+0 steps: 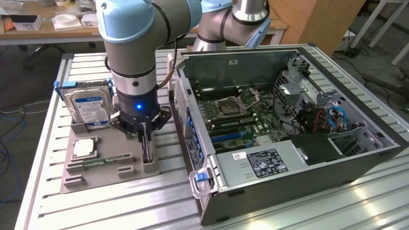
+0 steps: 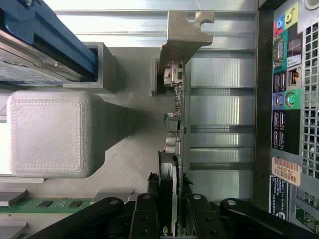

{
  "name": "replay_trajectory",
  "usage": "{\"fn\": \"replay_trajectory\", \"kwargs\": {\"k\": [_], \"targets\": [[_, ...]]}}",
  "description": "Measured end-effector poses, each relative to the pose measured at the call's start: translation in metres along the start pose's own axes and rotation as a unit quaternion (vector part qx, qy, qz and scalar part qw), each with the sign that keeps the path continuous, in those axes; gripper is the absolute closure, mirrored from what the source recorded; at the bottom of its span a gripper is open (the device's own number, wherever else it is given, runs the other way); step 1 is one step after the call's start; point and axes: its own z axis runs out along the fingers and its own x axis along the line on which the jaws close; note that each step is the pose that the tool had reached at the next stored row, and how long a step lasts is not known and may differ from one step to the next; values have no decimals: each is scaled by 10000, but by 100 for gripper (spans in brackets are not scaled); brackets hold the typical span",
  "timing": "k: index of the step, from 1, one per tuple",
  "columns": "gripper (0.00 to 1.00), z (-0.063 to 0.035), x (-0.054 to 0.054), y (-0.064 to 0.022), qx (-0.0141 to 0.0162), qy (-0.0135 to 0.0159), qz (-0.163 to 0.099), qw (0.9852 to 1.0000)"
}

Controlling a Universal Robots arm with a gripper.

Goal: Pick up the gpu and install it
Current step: 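Pick up the gpu and move the gpu toward the slot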

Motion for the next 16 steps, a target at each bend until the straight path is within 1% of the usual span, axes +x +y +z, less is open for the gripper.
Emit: {"fn": "replay_trajectory", "kwargs": {"k": [2,3,4,5,8,13,16], "targets": [[73,-3,0,1,-6,-1,0,10000],[73,-14,0,1,-29,0,0,10000],[73,-31,1,2,-43,1,1,10000],[73,-45,1,3,-46,0,1,10000],[73,-102,1,4,-53,0,0,10000],[73,-252,1,10,-53,0,0,10000],[73,-345,2,14,-59,1,0,10000]]}}
